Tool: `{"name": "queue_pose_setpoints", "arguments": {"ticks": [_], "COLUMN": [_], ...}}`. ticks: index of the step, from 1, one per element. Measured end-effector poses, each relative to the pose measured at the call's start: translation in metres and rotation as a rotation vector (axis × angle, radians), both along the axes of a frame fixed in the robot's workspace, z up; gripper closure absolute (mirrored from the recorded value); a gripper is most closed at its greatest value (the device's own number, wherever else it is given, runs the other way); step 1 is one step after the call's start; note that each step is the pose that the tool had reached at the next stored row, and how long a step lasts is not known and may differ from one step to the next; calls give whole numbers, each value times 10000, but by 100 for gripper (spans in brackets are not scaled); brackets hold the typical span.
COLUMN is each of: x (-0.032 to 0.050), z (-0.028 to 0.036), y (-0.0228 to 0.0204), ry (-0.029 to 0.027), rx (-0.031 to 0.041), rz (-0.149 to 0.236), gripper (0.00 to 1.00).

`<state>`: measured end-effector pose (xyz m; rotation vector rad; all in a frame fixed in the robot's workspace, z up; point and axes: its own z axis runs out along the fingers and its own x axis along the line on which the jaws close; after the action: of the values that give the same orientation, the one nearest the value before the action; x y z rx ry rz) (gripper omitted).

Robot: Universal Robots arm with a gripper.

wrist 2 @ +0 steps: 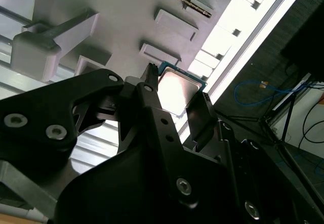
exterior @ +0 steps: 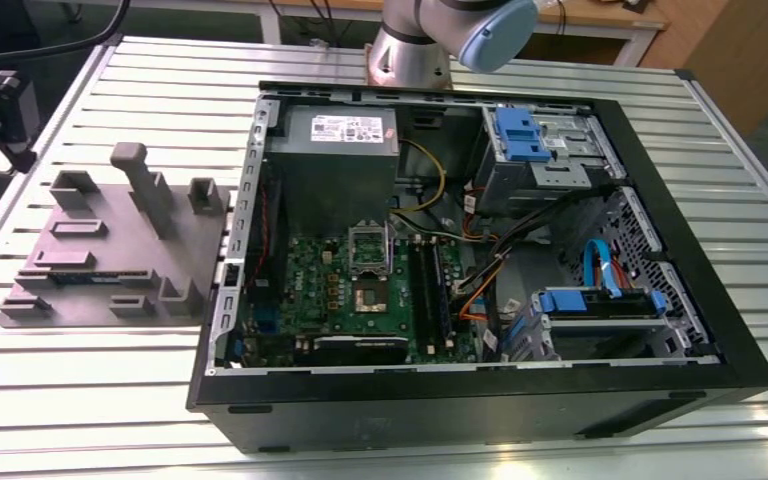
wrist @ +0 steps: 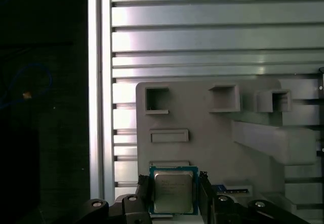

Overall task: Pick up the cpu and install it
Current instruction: 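Pick up the cpu and move it towards the insertion slot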

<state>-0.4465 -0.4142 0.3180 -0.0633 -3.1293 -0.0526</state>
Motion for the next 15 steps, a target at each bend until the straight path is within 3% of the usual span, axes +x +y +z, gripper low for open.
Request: {"name": "queue_pose_setpoints", "arguments": {"ticks": [15], "x": [0], "z": [107], "y": [0], "ry": [0], "rx": [0], "rz": [-20], "gripper": [53]}}
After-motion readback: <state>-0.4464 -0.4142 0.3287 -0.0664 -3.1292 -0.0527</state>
